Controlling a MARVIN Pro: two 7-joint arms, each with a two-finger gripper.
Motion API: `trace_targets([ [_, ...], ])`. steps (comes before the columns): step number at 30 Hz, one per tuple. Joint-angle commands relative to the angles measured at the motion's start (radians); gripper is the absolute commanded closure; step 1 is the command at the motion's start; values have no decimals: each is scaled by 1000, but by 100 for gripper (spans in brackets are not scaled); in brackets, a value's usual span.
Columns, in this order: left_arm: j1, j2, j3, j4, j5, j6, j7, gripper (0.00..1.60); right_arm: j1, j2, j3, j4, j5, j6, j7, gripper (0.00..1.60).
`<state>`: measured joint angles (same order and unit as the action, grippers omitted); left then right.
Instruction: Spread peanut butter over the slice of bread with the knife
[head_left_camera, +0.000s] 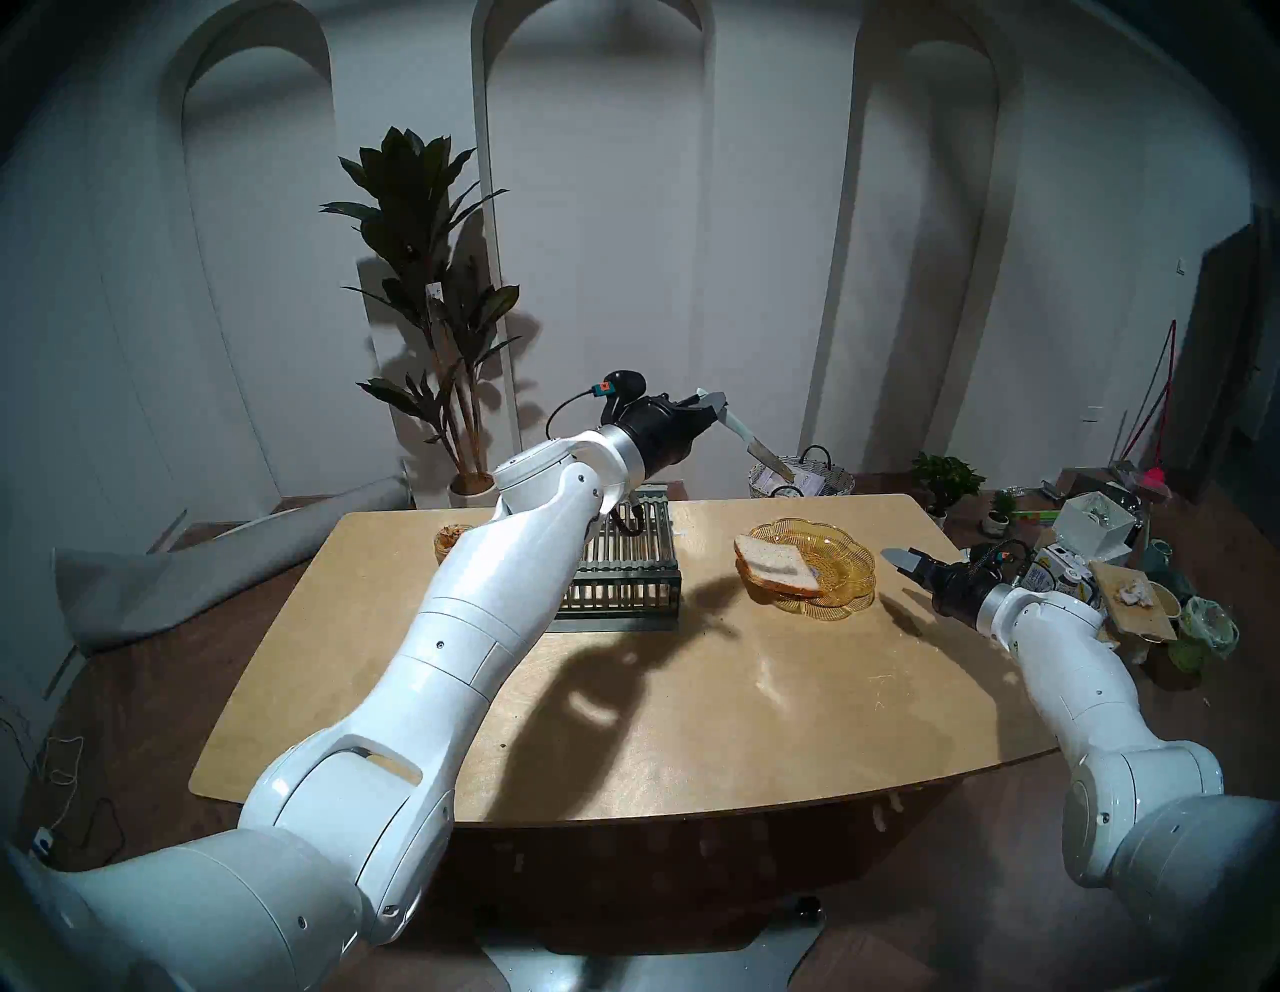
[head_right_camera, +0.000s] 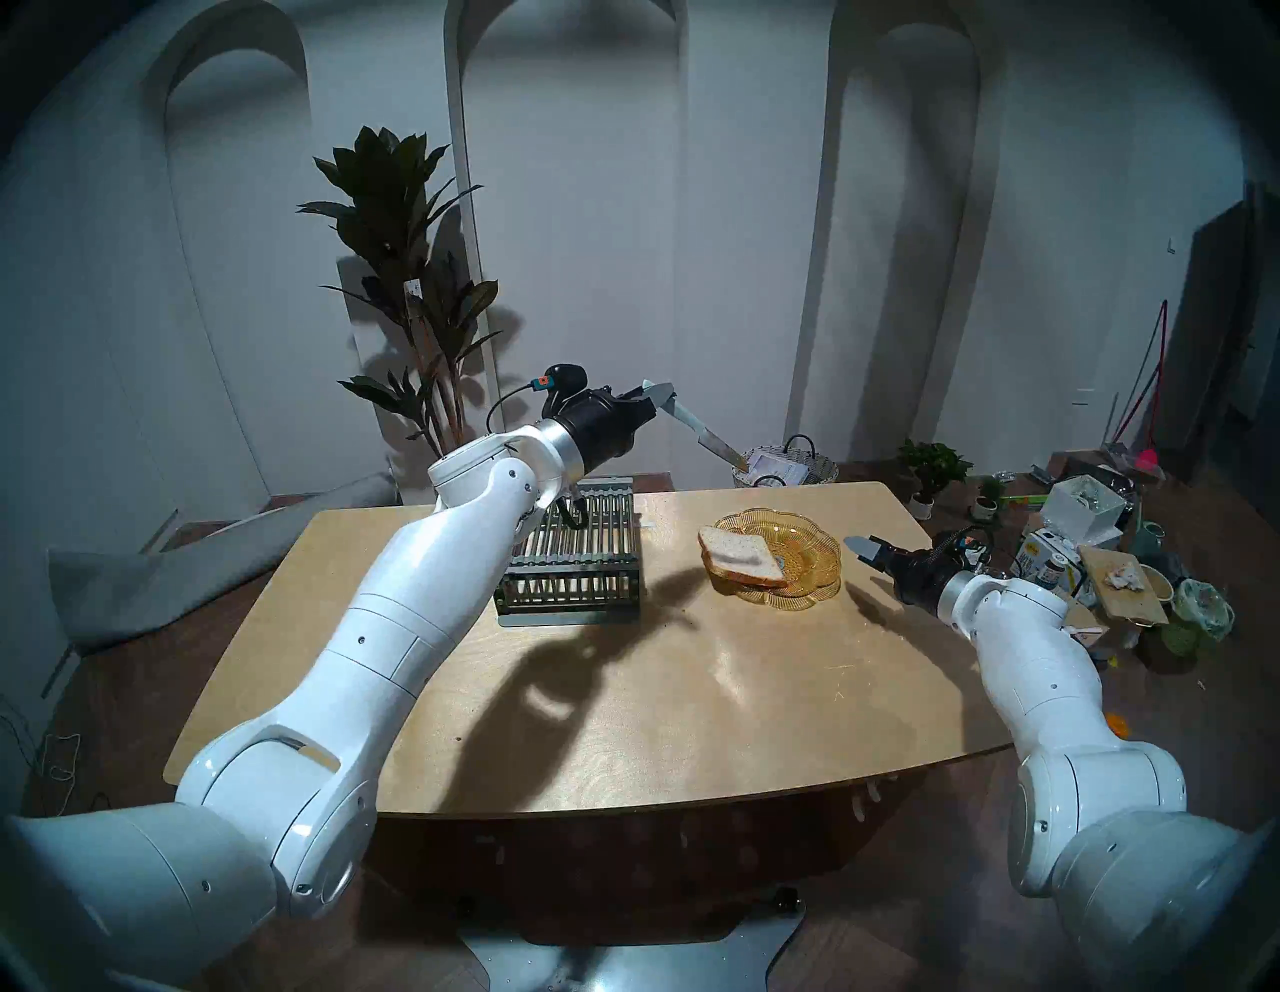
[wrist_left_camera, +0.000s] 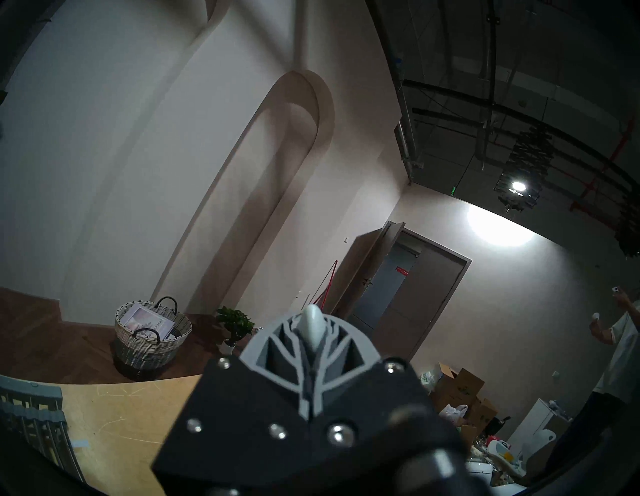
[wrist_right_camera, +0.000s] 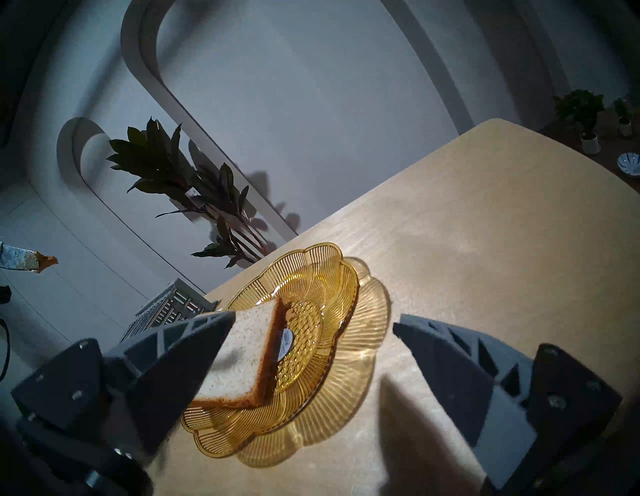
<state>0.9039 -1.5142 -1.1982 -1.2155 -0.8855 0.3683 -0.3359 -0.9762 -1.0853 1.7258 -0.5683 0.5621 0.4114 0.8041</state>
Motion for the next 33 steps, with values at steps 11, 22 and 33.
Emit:
trace_targets([
  [11,-50,-80,-47,51,-74,28,37,160,65,-15,-6,53,7,-7,-18,0],
  [22,-26,-95,-69,29,-97,37,94,160,67,-40,3,54,20,-1,-25,0],
  [33,0,-98,-70,31,-114,42,128,160,99,-83,5,143,15,-41,-67,0],
])
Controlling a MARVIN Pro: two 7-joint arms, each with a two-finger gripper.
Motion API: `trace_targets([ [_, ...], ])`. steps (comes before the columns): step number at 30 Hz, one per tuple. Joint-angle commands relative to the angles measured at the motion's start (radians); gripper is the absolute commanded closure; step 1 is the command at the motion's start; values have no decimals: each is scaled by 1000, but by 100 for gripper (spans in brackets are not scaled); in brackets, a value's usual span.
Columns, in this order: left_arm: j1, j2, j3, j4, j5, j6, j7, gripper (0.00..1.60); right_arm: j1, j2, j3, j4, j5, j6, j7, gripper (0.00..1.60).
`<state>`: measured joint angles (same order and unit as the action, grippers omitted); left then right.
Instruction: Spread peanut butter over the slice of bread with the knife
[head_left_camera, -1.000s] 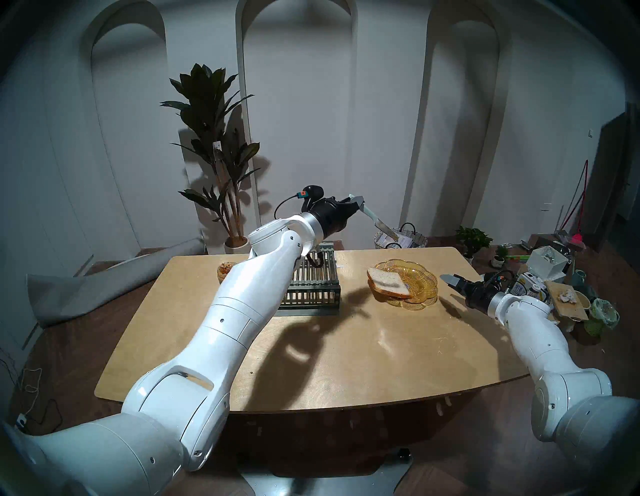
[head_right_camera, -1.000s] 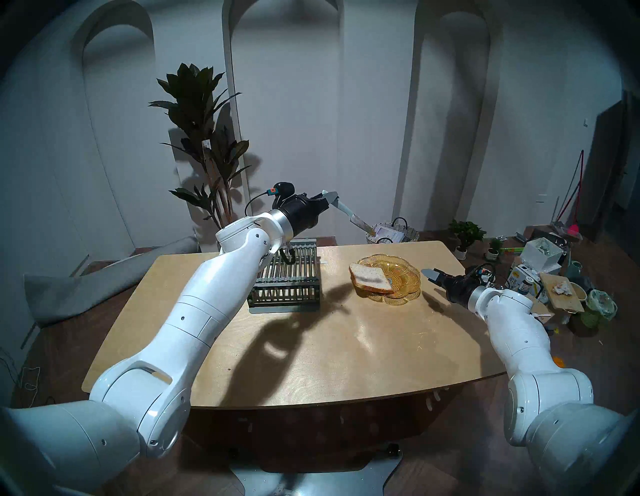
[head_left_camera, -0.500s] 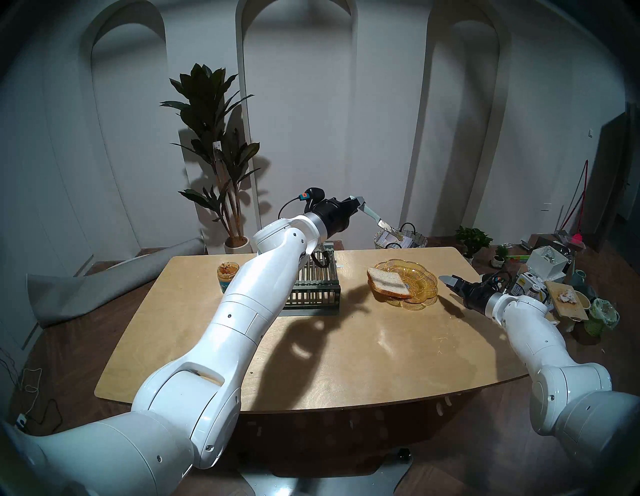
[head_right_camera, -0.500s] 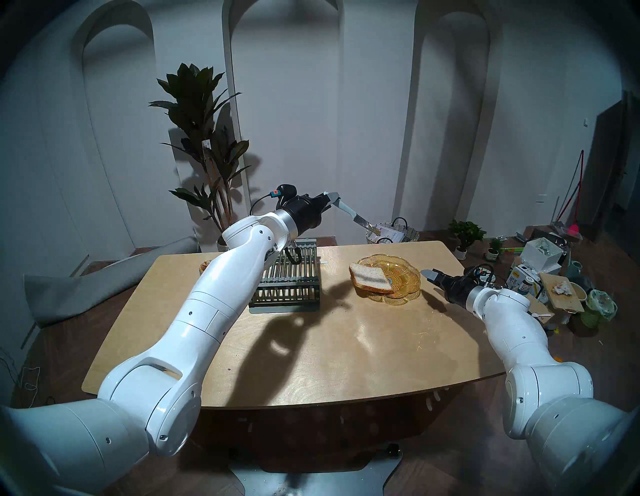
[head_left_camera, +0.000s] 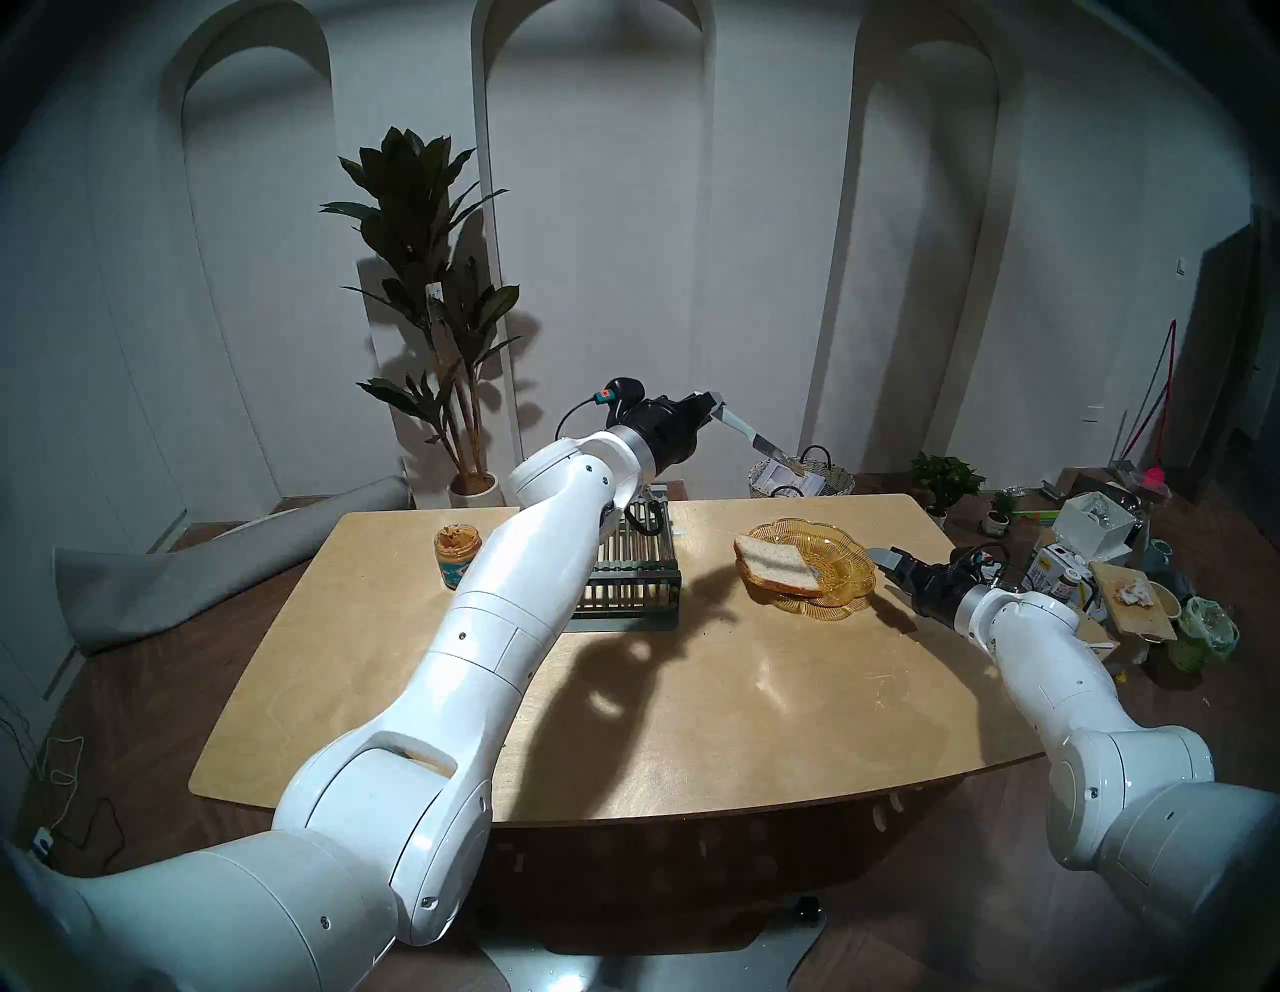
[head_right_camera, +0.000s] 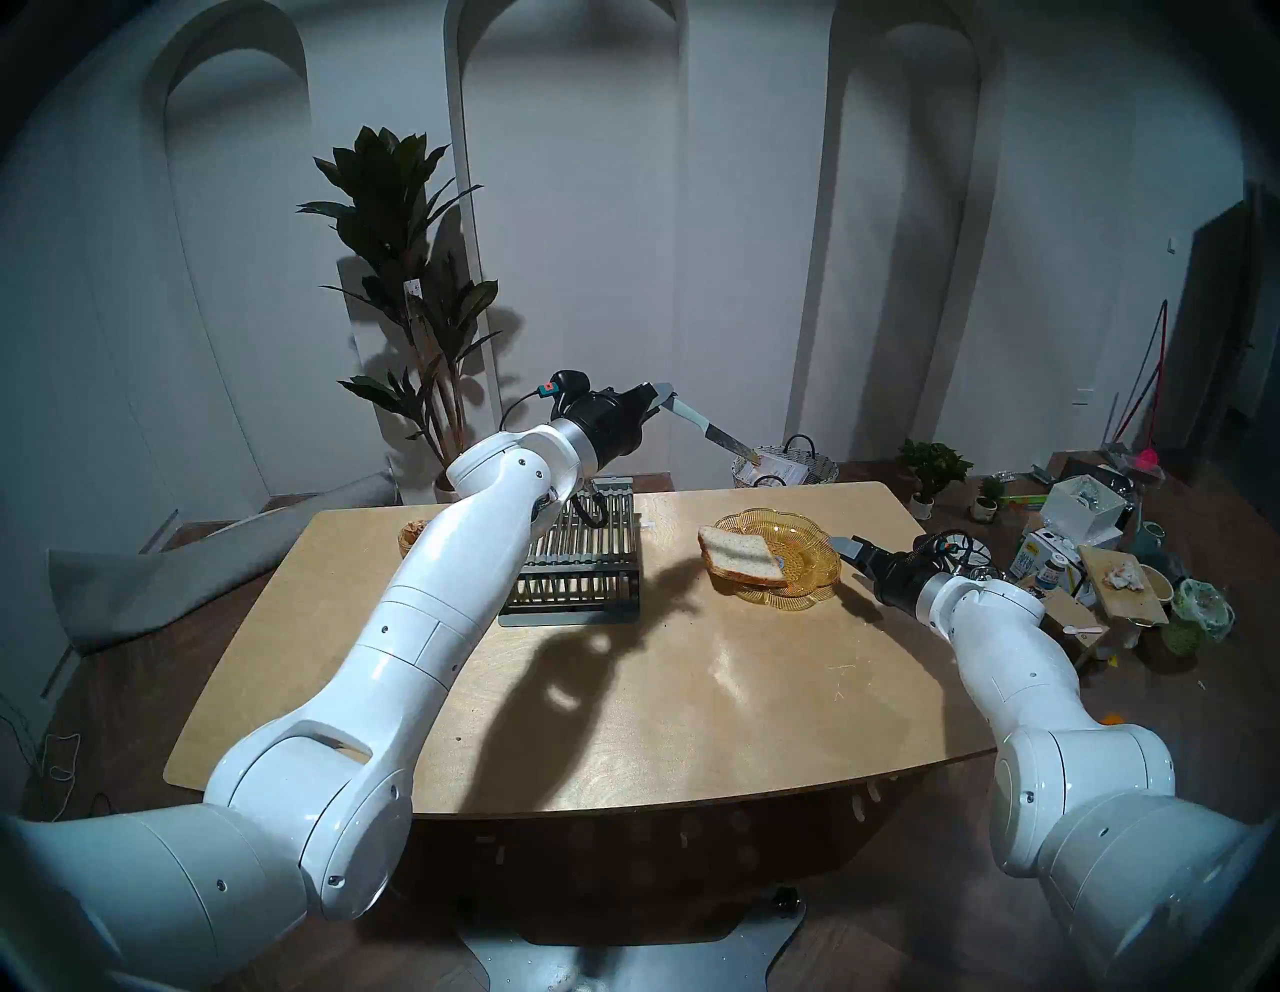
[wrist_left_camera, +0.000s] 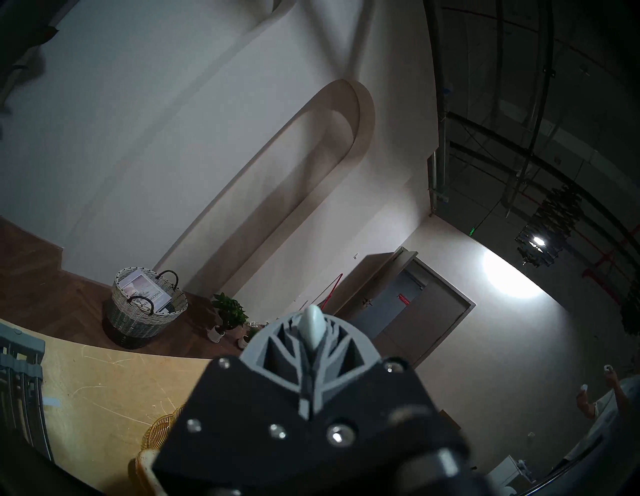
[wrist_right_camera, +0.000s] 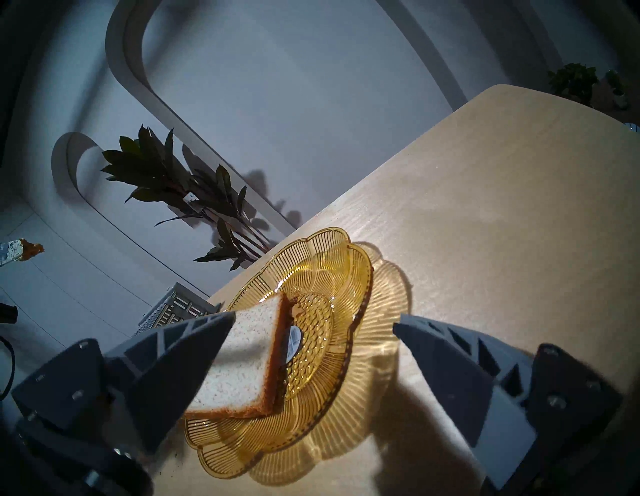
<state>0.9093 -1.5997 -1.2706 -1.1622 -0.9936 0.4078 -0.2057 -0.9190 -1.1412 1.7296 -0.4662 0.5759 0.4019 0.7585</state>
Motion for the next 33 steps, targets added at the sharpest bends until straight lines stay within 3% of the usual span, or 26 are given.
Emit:
trace_targets([
  [1,-5,-13,2,-23,-7,3,0,160,45,-32,-1,48,0,-37,-23,0],
  [17,6,-23,-8,-31,-22,12,64,160,45,-59,1,44,19,-14,-28,0],
  [33,15,-52,-36,-16,-56,30,187,160,-65,-73,35,-130,39,65,-90,0],
])
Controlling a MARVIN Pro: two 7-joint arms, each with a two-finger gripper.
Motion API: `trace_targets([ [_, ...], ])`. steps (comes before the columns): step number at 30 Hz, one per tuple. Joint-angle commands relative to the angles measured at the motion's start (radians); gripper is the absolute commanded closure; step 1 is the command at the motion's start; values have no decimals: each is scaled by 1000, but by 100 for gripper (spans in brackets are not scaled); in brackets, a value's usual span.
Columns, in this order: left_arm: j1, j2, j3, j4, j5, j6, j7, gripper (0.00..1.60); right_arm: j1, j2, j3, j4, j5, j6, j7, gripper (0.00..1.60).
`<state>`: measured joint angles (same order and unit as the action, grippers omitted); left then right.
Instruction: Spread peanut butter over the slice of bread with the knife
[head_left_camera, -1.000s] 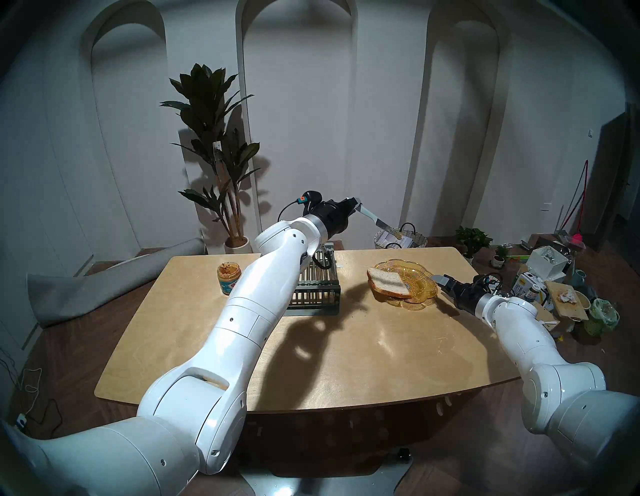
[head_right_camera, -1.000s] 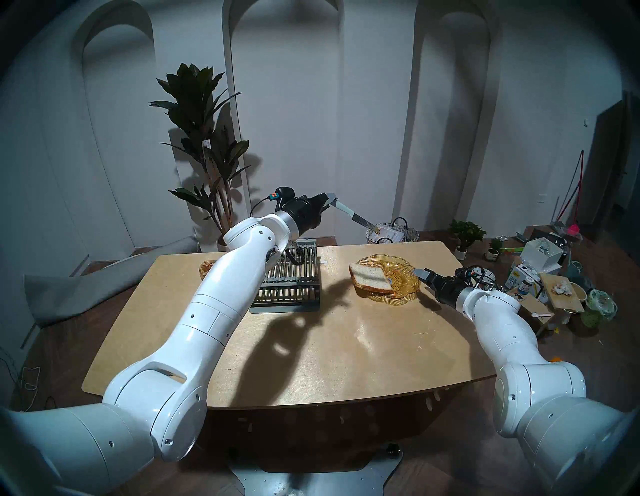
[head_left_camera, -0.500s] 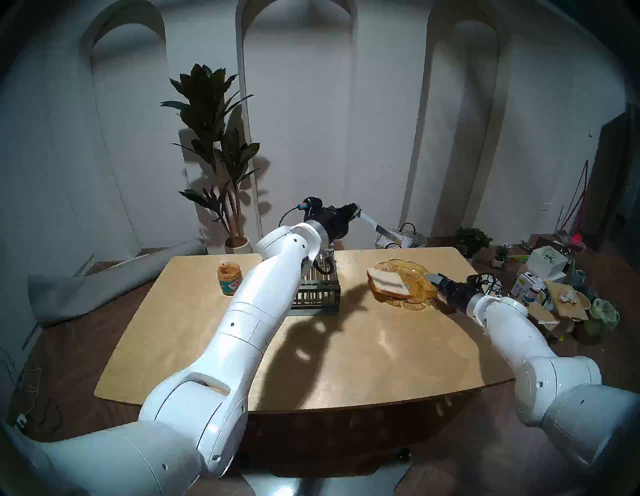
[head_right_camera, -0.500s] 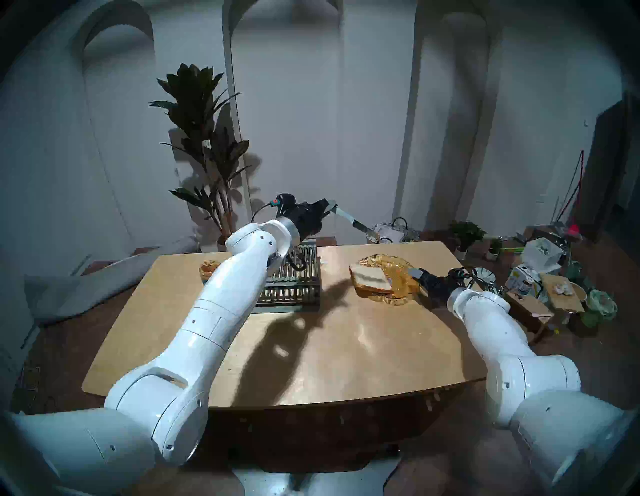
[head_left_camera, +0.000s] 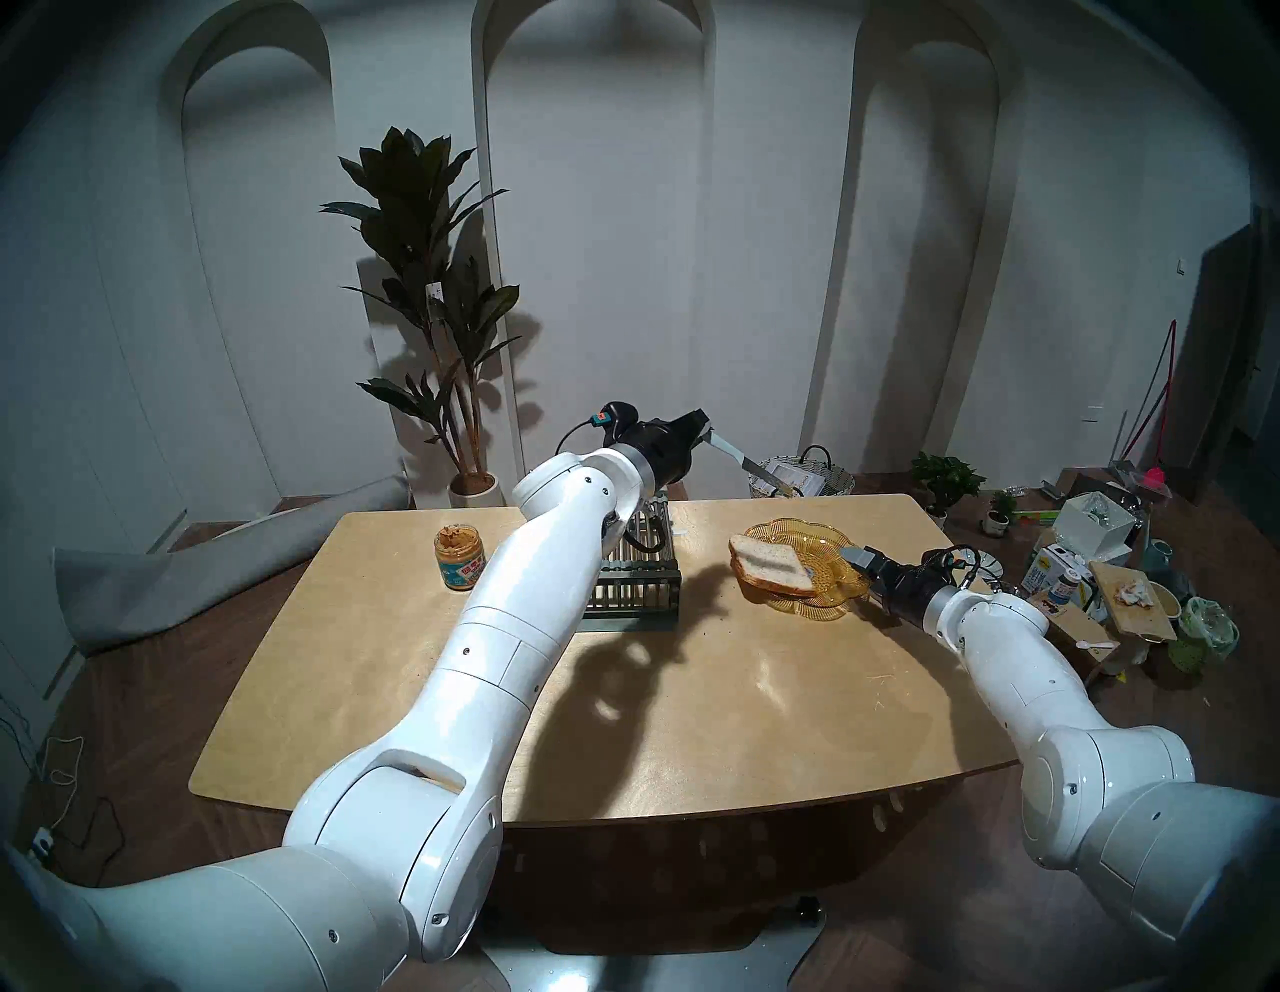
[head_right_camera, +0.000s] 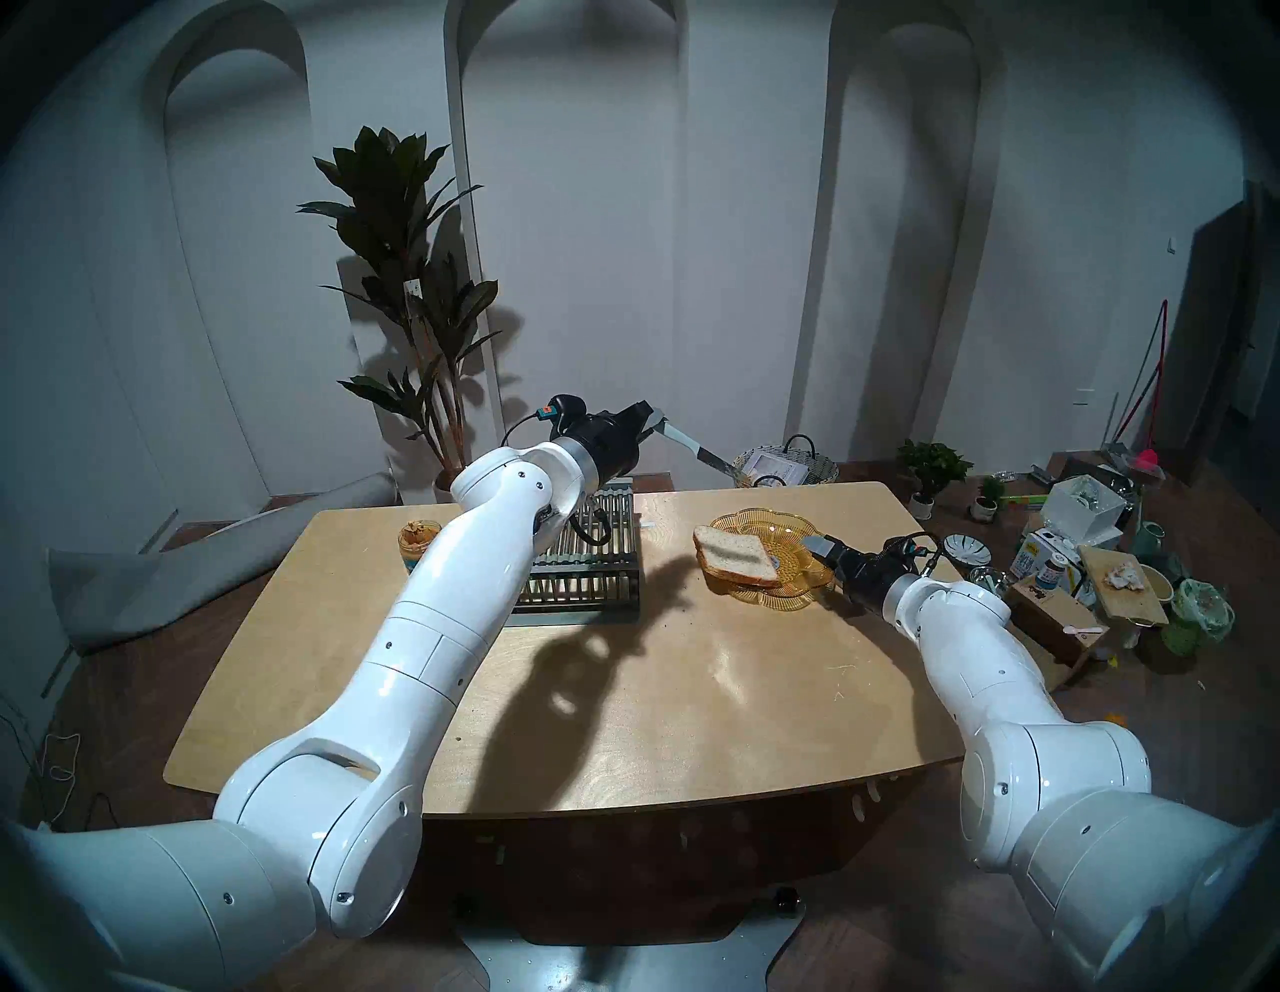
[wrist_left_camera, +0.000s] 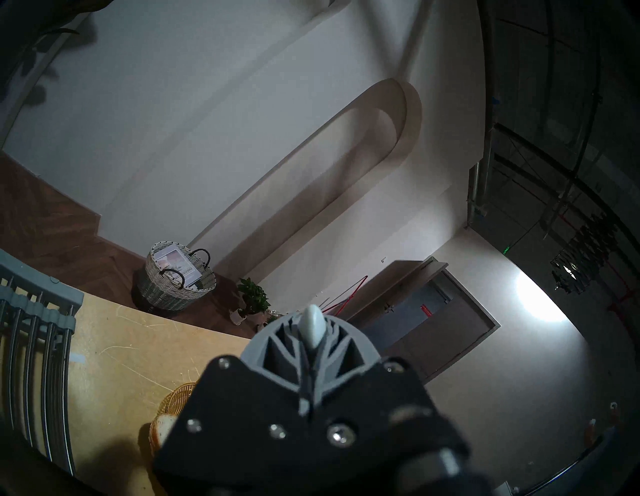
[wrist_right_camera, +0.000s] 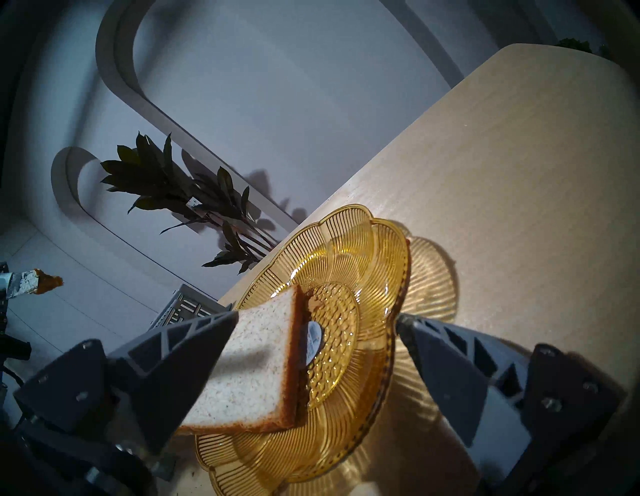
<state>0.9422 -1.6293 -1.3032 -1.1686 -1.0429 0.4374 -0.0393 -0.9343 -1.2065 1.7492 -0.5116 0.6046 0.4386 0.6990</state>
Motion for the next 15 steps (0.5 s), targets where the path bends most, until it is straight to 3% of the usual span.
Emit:
trace_targets([
  [1,-19,-22,-2,-6,-7,-1,20,160,-56,-8,18,-93,11,31,-35,4],
  [4,-21,-26,-3,0,-8,2,37,160,-71,-10,25,-117,15,37,-47,18],
  [5,-22,-26,-3,2,-9,3,40,160,-75,-11,26,-123,15,39,-50,35],
  [7,-24,-28,-2,8,-10,3,45,160,-83,-12,29,-136,15,43,-58,31],
  [15,-26,-28,2,22,-10,-1,55,160,-101,-26,34,-160,18,43,-71,51],
])
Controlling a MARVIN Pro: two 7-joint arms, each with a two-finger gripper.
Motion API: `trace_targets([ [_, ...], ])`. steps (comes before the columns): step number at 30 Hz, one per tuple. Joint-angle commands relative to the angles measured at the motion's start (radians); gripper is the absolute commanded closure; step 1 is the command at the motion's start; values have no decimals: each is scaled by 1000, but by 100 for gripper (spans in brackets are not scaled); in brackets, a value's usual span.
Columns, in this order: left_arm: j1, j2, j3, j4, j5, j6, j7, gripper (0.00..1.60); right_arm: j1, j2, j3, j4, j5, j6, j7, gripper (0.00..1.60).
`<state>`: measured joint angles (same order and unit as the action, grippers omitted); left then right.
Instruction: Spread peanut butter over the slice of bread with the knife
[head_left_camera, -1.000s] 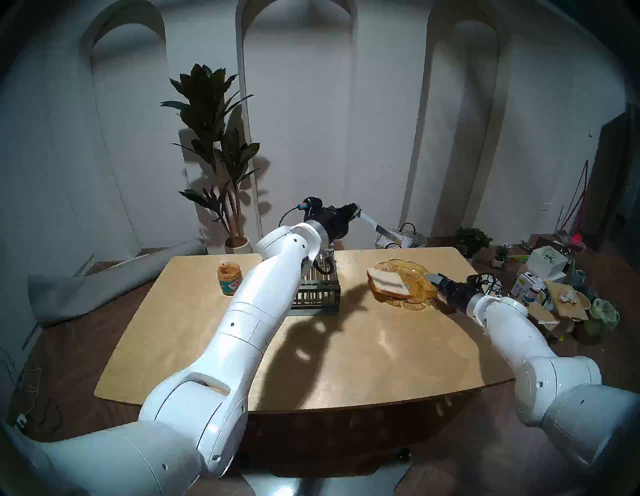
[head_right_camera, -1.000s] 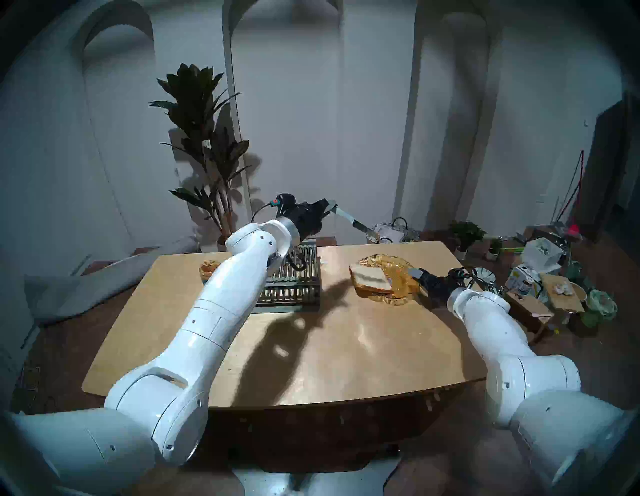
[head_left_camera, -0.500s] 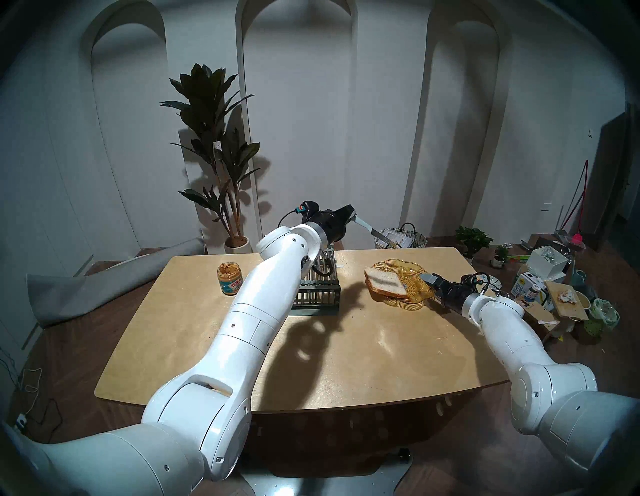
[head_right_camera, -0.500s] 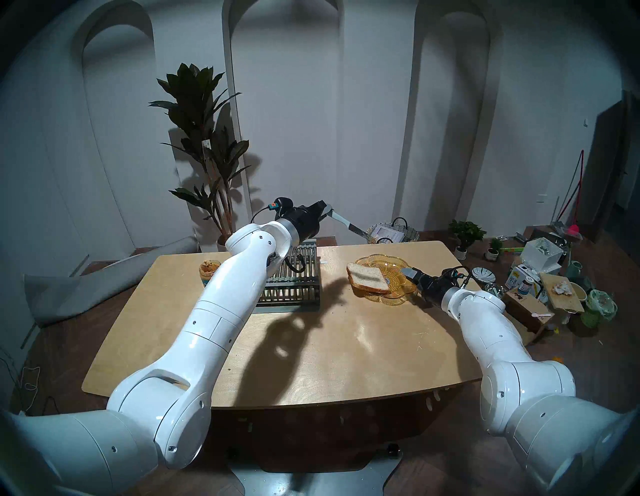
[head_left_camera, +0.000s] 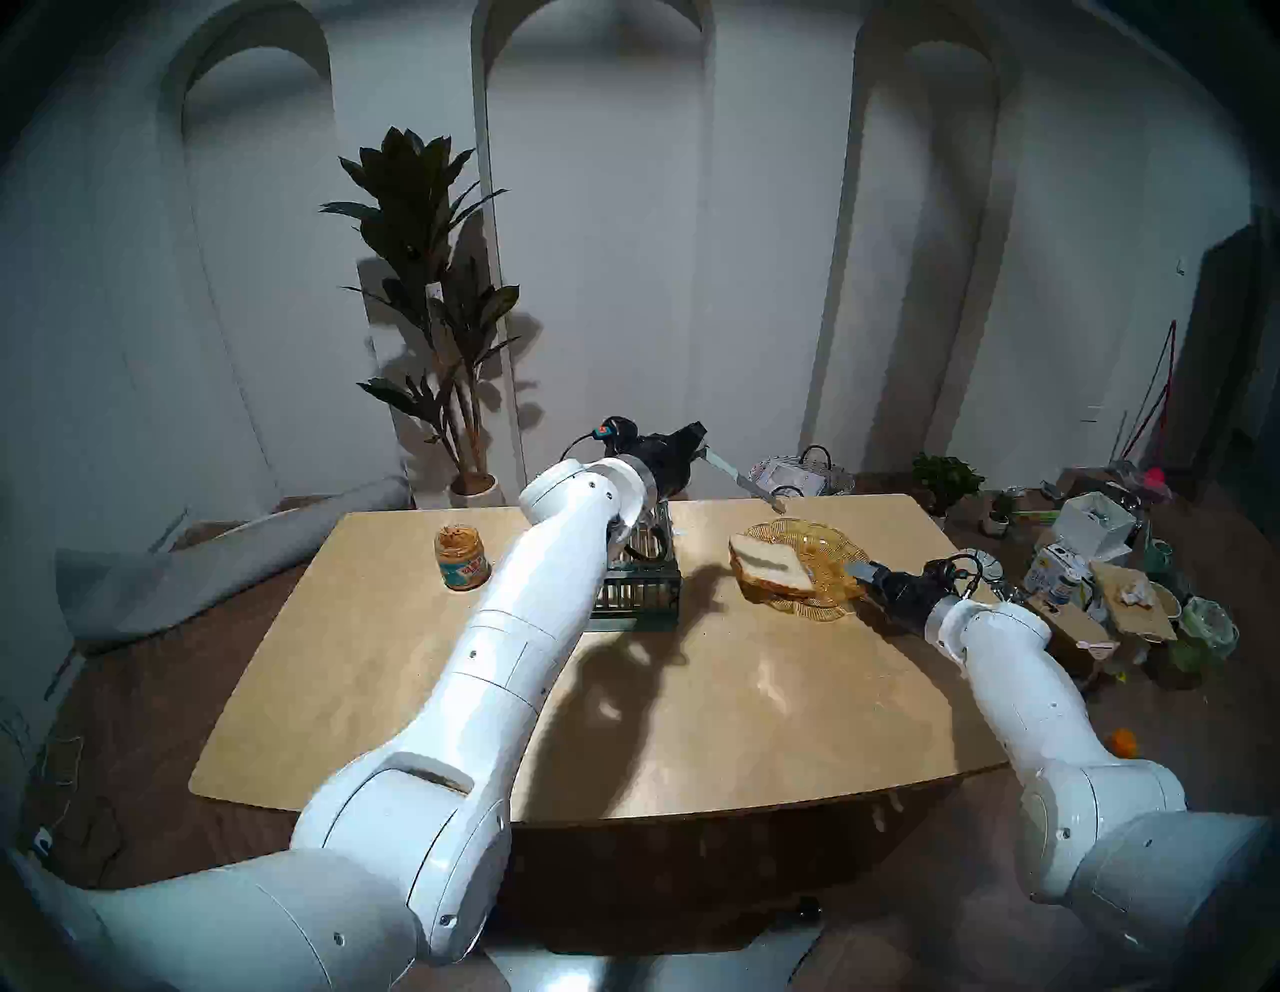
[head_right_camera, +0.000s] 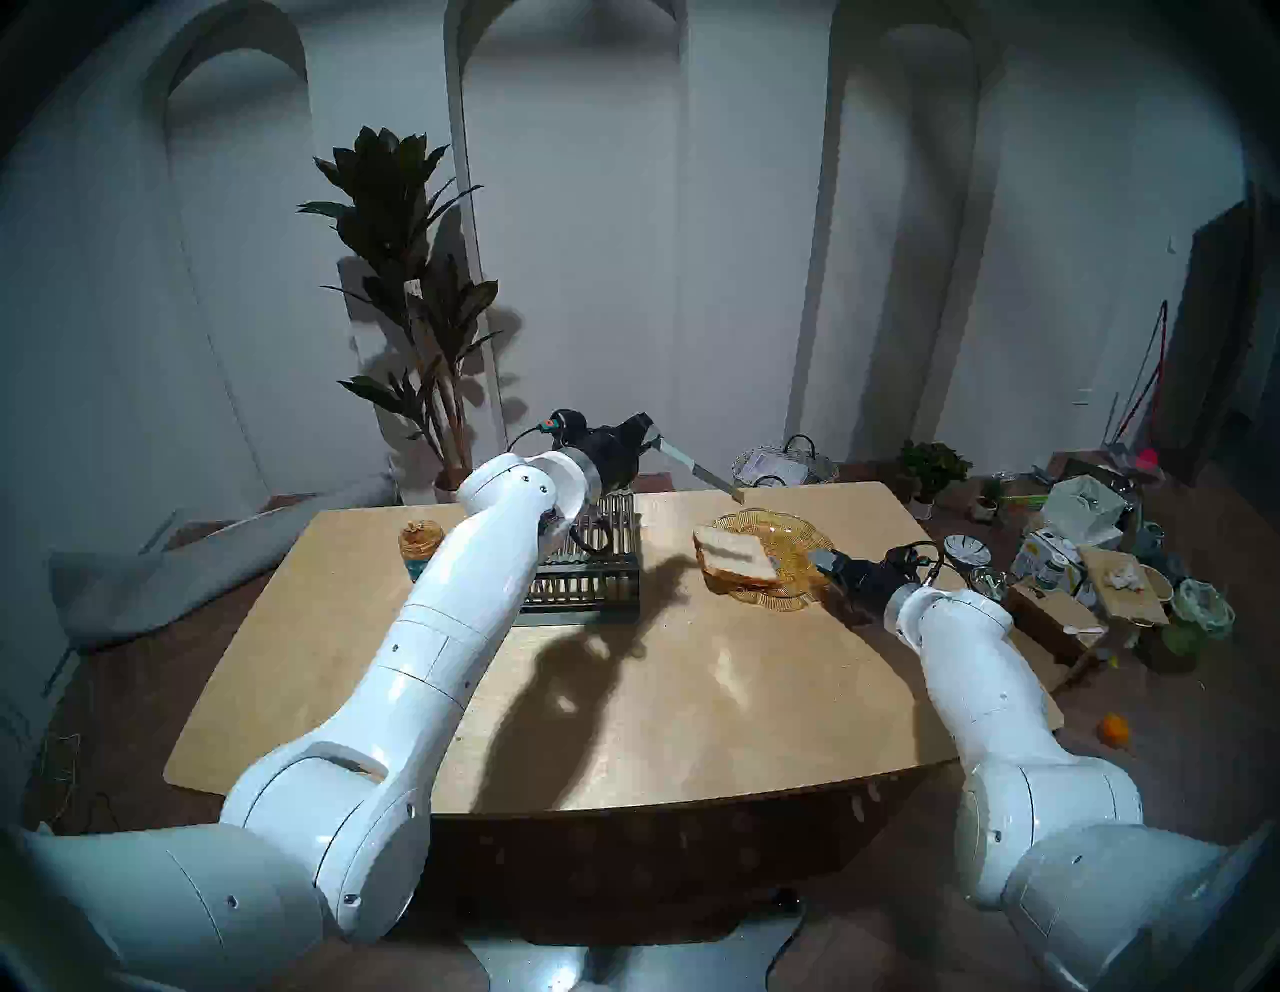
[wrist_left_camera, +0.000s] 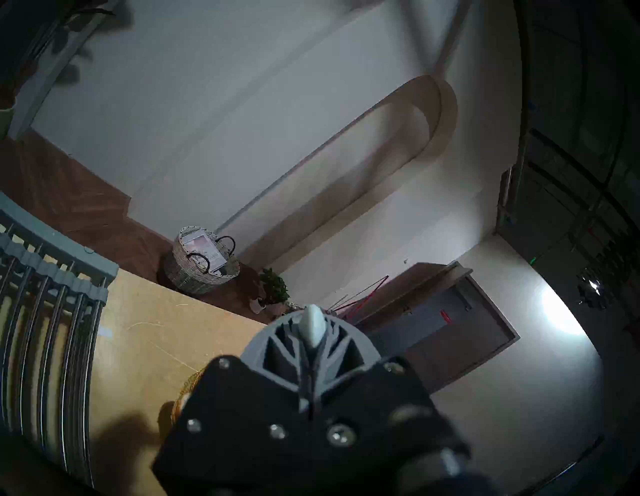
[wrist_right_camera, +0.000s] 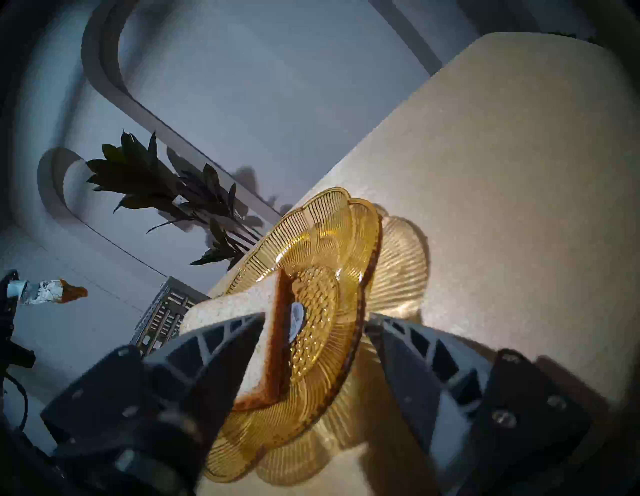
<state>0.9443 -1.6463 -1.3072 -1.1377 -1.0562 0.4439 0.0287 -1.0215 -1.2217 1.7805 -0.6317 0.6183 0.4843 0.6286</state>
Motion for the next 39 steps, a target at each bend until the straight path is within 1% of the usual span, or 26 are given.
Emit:
trace_targets([
  [1,-28,-11,6,-9,3,-7,-12,160,-16,-13,3,-42,4,-2,-3,53],
  [4,-30,-10,7,-8,3,-7,-9,160,-19,-16,3,-50,4,-3,-9,59],
  [5,-31,-9,6,-4,2,-8,-10,160,-20,-18,3,-54,3,-3,-14,75],
  [7,-32,-9,3,3,-1,-8,-7,160,-21,-19,3,-58,3,-3,-17,90],
  [8,-33,-8,3,8,1,-9,-6,160,-21,-18,1,-59,2,-5,-15,90],
  [11,-38,-10,-1,24,-2,-11,2,160,-22,-19,1,-63,2,-3,-20,97],
  [15,-44,-9,-5,46,-3,-14,8,160,-23,-20,-1,-66,1,-1,-21,100],
  [16,-46,-9,-4,49,0,-8,21,160,-23,-20,-2,-67,1,-1,-22,111],
  [18,-48,-9,-4,59,-1,-10,21,160,-24,-21,-2,-71,1,0,-24,120],
  [20,-46,-11,-7,63,2,-11,46,160,-25,-21,-3,-75,1,-1,-26,122],
  [21,-45,-11,-8,66,0,-11,49,160,-25,-22,-3,-77,2,0,-26,127],
  [22,-43,-15,-10,64,5,-16,75,160,-26,-22,-3,-79,2,1,-27,129],
  [23,-42,-14,-10,66,5,-17,77,160,-28,-23,-3,-83,3,2,-28,134],
  [24,-40,-17,-12,64,5,-16,97,160,-30,-24,-4,-87,4,3,-28,159],
  [28,-29,-30,-26,47,2,-13,177,160,-40,-26,-4,-104,3,-1,-33,160],
  [30,-17,-40,-44,29,-14,-8,215,160,-45,-28,-5,-112,2,-3,-34,160],
  [39,41,-62,-63,-101,-27,-9,356,160,-60,-37,3,-136,6,-13,-50,160],
])
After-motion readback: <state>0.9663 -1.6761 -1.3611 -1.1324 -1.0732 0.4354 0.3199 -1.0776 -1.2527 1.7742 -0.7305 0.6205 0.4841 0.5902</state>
